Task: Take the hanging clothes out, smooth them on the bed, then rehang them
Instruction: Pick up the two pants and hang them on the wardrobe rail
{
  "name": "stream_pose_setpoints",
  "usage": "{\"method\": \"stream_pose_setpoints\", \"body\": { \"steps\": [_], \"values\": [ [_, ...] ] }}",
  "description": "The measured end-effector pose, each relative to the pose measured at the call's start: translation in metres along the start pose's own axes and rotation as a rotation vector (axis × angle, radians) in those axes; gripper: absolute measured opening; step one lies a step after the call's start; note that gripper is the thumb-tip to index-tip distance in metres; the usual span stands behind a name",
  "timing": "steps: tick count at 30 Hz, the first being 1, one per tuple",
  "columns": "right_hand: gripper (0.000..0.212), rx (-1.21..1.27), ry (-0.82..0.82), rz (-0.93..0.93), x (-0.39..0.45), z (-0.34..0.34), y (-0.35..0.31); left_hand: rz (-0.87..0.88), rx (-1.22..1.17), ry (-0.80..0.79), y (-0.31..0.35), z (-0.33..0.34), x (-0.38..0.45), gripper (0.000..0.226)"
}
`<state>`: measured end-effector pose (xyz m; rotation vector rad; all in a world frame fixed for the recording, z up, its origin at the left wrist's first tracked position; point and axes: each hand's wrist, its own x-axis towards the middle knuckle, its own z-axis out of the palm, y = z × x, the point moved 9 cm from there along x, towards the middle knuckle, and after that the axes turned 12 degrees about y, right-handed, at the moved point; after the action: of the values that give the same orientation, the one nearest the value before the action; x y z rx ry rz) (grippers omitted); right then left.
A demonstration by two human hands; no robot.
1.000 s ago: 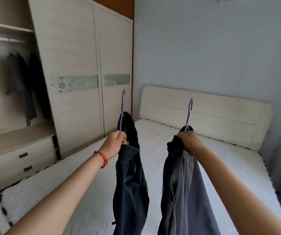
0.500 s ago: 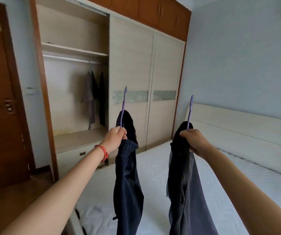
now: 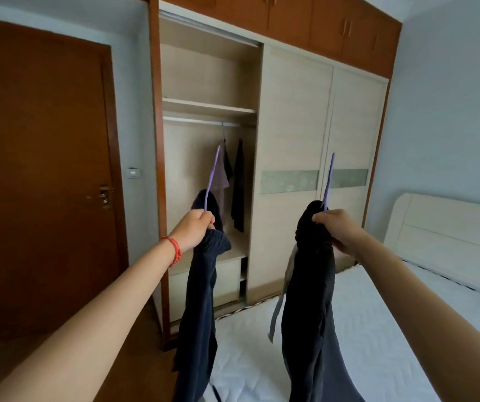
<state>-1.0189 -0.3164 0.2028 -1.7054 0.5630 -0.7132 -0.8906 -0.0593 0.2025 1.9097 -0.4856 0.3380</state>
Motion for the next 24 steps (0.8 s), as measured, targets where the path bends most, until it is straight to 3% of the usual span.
{"method": "stream_pose_setpoints", "body": {
  "steps": [5, 15, 24],
  "values": [
    [0.014, 0.030, -0.077, -0.023, 0.035, 0.077, -0.017, -0.039, 0.030, 0.063, -0.042, -0.037, 0.050, 0.038],
    [0.023, 0.028, -0.213, -0.114, 0.152, 0.222, -0.046, -0.101, 0.115, 0.167, -0.117, -0.071, 0.175, 0.034],
    [0.007, 0.013, -0.294, -0.170, 0.254, 0.323, -0.071, -0.118, 0.086, 0.181, -0.160, -0.070, 0.293, 0.037]
  ]
}}
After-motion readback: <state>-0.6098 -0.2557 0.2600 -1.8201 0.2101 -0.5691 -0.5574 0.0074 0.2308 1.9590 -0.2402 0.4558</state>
